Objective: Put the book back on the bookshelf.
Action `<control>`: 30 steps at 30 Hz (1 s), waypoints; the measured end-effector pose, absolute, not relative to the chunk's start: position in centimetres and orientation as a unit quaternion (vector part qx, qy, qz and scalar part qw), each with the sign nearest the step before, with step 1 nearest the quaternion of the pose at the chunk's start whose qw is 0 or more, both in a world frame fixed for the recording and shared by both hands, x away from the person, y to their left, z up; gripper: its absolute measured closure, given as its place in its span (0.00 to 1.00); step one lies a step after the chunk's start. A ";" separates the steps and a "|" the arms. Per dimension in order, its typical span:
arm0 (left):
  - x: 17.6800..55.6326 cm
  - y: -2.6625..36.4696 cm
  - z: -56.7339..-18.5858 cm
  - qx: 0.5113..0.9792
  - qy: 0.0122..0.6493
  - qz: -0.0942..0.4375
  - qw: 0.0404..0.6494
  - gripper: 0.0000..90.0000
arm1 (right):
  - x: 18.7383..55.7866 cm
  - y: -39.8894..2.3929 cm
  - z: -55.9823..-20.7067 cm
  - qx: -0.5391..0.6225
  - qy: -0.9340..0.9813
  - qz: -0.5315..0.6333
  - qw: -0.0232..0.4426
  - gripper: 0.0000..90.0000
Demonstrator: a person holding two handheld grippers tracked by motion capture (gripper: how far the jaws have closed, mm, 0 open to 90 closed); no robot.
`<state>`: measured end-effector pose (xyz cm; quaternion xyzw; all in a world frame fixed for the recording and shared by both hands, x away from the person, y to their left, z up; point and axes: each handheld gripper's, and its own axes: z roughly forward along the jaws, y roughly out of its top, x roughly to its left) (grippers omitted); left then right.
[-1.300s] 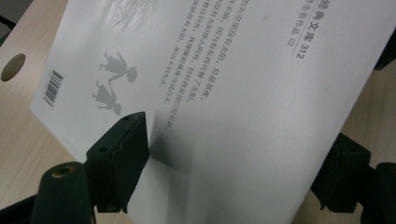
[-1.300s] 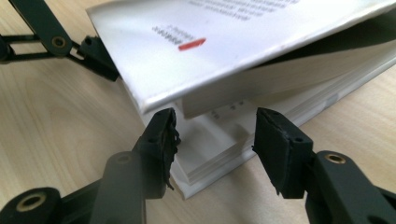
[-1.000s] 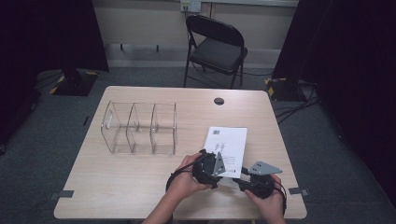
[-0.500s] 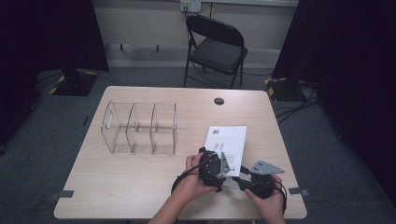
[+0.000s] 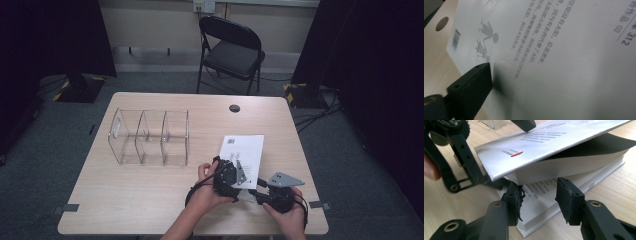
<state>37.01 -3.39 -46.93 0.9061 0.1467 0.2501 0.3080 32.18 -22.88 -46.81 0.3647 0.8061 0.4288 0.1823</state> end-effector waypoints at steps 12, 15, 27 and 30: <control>36.2 -3.6 -46.0 0.921 0.077 0.273 0.268 0.27 | 32.5 -23.7 -47.1 0.373 0.802 0.441 0.150 0.43; 35.9 -3.5 -45.9 0.920 0.067 0.277 0.268 0.31 | 32.3 -24.2 -47.3 0.369 0.805 0.440 0.150 0.41; 35.9 -3.0 -44.6 0.922 0.062 0.276 0.263 0.42 | 31.9 -24.8 -48.8 0.310 0.838 0.428 0.135 0.31; 35.9 -2.9 -44.3 0.925 0.065 0.271 0.258 0.43 | 32.0 -24.6 -49.1 0.299 0.844 0.427 0.126 0.27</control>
